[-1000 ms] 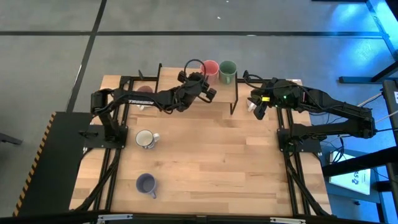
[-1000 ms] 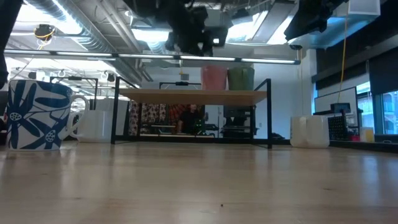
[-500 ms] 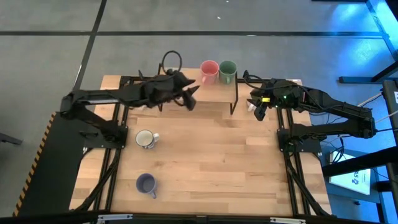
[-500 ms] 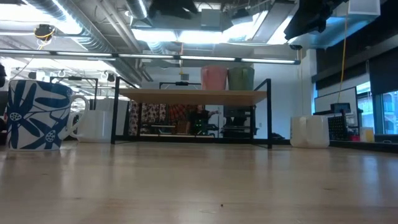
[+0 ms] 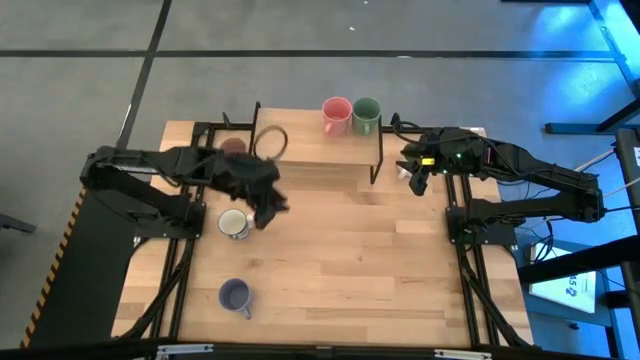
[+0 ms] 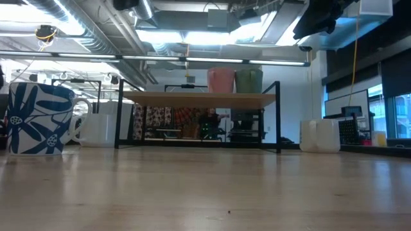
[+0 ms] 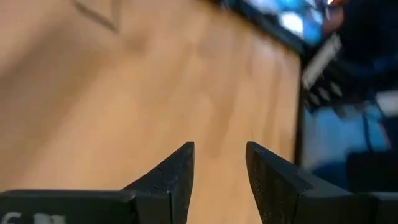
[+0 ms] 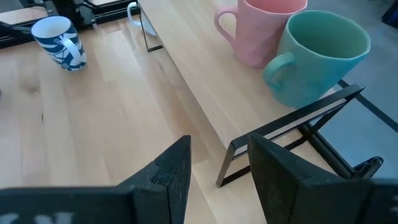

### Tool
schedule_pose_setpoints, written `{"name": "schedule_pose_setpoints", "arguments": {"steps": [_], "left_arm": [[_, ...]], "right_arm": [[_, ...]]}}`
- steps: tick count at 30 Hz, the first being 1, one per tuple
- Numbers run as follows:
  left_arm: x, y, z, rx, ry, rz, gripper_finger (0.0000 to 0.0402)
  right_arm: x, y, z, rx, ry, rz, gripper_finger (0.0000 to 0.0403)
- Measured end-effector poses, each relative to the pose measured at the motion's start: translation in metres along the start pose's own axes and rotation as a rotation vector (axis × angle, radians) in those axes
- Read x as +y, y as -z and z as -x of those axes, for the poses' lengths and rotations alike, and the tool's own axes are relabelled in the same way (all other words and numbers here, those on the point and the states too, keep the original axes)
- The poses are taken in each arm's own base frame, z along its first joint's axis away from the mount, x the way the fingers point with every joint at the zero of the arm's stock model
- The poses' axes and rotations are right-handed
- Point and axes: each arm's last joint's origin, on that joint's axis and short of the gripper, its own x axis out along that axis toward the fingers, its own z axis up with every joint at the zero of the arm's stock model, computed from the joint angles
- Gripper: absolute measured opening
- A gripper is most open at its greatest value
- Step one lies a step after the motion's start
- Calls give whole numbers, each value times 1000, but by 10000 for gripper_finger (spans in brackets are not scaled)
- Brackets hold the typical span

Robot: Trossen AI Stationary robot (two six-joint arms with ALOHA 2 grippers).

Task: Place coffee mugs
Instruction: Put the purple mug on the shelf

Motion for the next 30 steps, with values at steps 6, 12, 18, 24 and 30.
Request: {"name": "schedule_pose_setpoints", "arguments": {"steps": [6, 12, 18, 24, 30], "left_arm": [[-21, 37, -9, 301, 22, 57, 140], [-35, 73, -10, 574, -35, 52, 140], [-49, 102, -15, 736, -105, -26, 140], [-53, 135, -26, 803, -169, -9, 140], [-55, 153, -32, 742, -221, 39, 140]], "right_arm": [[0, 0, 0, 1, -1, 29, 144], [0, 0, 0, 1, 0, 51, 144], [0, 0, 0, 2, 0, 51, 144], [0, 0, 0, 3, 0, 51, 144], [0, 0, 0, 4, 0, 53, 144]]}}
